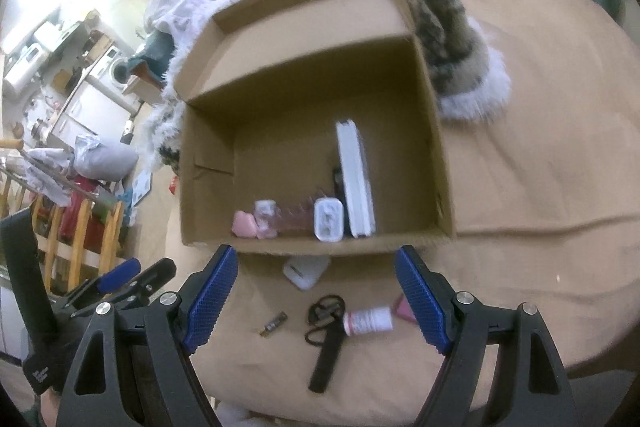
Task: Organize rigid objects
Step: 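Withdraw both grippers from the box toward the remaining items, then grasp the battery with the left gripper while the right grasps the pink lighter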
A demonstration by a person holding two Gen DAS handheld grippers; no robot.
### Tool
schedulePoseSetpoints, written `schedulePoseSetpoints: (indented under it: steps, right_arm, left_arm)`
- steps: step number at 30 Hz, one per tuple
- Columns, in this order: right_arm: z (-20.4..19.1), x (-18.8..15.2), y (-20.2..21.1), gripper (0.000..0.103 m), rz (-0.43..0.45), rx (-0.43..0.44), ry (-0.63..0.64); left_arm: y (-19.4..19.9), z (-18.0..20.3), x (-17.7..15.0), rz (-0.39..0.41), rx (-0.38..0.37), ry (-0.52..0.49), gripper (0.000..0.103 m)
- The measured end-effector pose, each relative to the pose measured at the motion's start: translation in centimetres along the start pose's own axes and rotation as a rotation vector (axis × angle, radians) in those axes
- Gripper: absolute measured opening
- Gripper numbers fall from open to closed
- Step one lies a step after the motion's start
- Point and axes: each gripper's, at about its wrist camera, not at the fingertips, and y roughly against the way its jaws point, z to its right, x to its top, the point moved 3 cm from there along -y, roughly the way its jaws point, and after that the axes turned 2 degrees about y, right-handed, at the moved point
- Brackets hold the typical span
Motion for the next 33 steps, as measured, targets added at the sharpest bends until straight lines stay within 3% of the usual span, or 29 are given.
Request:
schedulePoseSetpoints:
  steps: [8,12,14,18,24,25,28,29,30,33]
  right_arm:
    - [4.6,-3.1,-2.6,0.086,-0.056,-0.029,-0.102]
    - [7.1,-4.7,-5.1,0.086,-0.146,-0.037,-0.228]
    - [7.6,-4.4,-5.7,0.086,-0.154,-0.031,-0.256]
    - [8.4,-4.4,-6.5,0.086,-0.174,-0.033,-0.305]
    - [9.8,-4.9,-7.3,0.086,-0.214,-0.064,-0.361]
    - [10.1,-5.0,-7.6,0.086,-0.224,-0.074,-0.372]
    - [10.4,-5.3,-8.6,0.086,-0.256,-0.13,-0.364]
    - [10.4,-5.3,-9.0,0.086,-0.267,-0.148,-0.353]
    - [10.3,-5.2,-9.5,0.086,-0.278,-0.158,-0.344]
    - [10.0,-5.5,-10.8,0.086,-0.313,-0.2,-0.312]
  left_arm:
    - [-4.0,-2.8,-2.1,-0.08,0.017,0.06,0.065]
    - [-5.9,-3.4,-2.8,-0.136,0.015,0.097,0.065]
    - [-6.9,-2.4,-3.3,-0.168,0.001,0.056,0.065]
    - [-9.8,1.2,-5.5,-0.289,-0.037,-0.118,0.064]
    - [-11.8,4.1,-7.5,-0.312,-0.022,-0.302,0.051]
    - [-12.2,4.2,-7.6,-0.327,-0.021,-0.308,0.04]
    - [-13.2,3.9,-7.5,-0.341,-0.022,-0.29,0.029]
    - [-13.2,3.8,-7.2,-0.337,-0.027,-0.282,0.014]
    - [-13.3,3.8,-7.0,-0.34,-0.03,-0.279,0.009]
    - [-13.5,2.8,-6.4,-0.356,-0.059,-0.23,0.009]
